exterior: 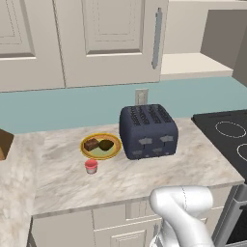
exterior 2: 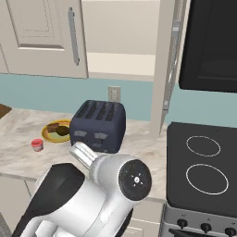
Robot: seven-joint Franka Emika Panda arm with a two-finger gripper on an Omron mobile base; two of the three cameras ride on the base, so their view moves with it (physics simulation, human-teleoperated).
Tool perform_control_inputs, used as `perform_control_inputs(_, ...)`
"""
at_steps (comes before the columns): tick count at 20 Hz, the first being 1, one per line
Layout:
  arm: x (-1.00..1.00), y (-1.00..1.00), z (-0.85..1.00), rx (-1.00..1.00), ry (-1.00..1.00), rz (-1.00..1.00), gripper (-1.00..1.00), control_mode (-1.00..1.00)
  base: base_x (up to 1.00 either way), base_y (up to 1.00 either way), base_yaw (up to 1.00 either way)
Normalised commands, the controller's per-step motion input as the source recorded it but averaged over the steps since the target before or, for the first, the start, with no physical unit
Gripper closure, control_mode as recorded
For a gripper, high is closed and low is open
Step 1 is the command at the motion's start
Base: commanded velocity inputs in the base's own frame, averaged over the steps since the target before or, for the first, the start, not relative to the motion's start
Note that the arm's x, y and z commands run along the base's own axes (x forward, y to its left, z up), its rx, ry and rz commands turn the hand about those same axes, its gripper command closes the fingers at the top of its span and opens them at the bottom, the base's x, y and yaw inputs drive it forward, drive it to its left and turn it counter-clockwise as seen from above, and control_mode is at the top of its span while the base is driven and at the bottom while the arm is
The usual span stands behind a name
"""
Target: Pick the avocado and bread from the counter and place them on the plate. Then pick the jam from the cabinet and place it next to the plate. Lastly close the cabinet door.
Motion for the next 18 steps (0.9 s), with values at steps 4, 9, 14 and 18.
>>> perform_control_inputs(4,0.00,-0.54,-0.06,0.17,-0.18,0.02,-1.00,-1.00,0.00,0.00,0.00)
perform_control_inputs(9,0.00,-0.46,-0.19,0.19,-0.11,0.02,-1.00,-1.00,0.00,0.00,0.00)
perform_control_inputs(14,0.11,-0.42,-0.13,0.17,0.06,0.00,-1.00,-1.00,0.00,0.00,0.00)
perform_control_inputs(18,0.59,-0.49,-0.21,0.19,0.08,0.00,-1.00,-1.00,0.00,0.00,0.00)
